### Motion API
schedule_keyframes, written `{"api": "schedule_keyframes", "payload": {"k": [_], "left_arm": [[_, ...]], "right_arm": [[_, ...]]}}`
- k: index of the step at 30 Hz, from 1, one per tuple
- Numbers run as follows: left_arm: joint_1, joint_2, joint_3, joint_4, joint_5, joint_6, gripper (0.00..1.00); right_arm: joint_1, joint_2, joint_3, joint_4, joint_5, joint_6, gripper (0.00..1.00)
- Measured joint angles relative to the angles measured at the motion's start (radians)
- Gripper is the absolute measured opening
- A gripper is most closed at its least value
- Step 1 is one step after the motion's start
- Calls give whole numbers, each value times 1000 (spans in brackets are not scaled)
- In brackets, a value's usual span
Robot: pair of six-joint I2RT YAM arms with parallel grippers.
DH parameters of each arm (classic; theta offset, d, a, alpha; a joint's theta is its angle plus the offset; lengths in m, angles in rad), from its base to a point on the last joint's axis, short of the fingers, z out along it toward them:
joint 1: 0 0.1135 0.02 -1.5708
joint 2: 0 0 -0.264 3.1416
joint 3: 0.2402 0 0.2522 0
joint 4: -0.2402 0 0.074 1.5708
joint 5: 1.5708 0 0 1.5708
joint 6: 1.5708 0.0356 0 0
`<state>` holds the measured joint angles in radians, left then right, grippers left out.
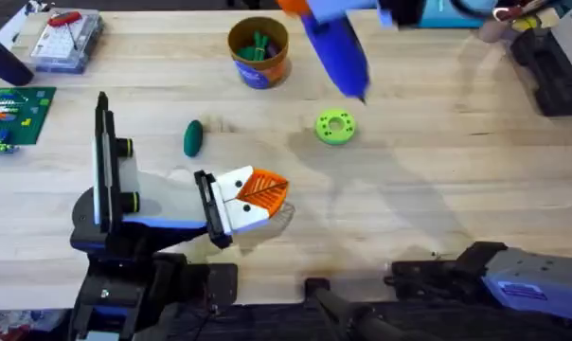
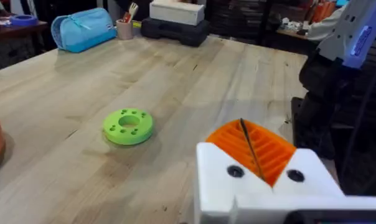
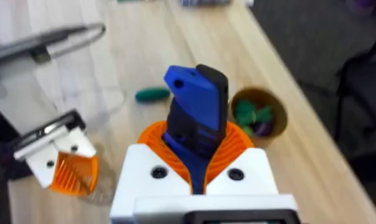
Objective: Pick up the gripper from the table and insert it into the empty holder that is missing its gripper. Then pick up a screw, insert it into the mounting hole, and use the screwdriver to tighten it. Finally, clean up the table by picking up the vegetable and placing it into the bucket.
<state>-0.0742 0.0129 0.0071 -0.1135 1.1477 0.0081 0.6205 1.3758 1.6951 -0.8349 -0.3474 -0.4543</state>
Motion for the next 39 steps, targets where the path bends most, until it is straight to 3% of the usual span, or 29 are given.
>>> {"api": "schedule_keyframes", "payload": {"k": [7,14,22,31,36,39], "left_arm": [[0,0,0,0,0,0,14],[0,0,0,0,0,0,14],[0,0,0,0,0,0,5],[0,0,0,0,-5,0,5],[0,0,0,10,-67,-10,5],[0,0,0,28,-177,-45,5]], "right_arm": [[0,9,0,-119,85,-9,53],[-30,55,-21,-115,343,-43,51],[-218,189,-168,-42,483,-238,51],[-417,398,-188,22,517,-471,50],[-466,495,-188,44,571,-626,50],[-468,526,-189,45,583,-670,50]]}}
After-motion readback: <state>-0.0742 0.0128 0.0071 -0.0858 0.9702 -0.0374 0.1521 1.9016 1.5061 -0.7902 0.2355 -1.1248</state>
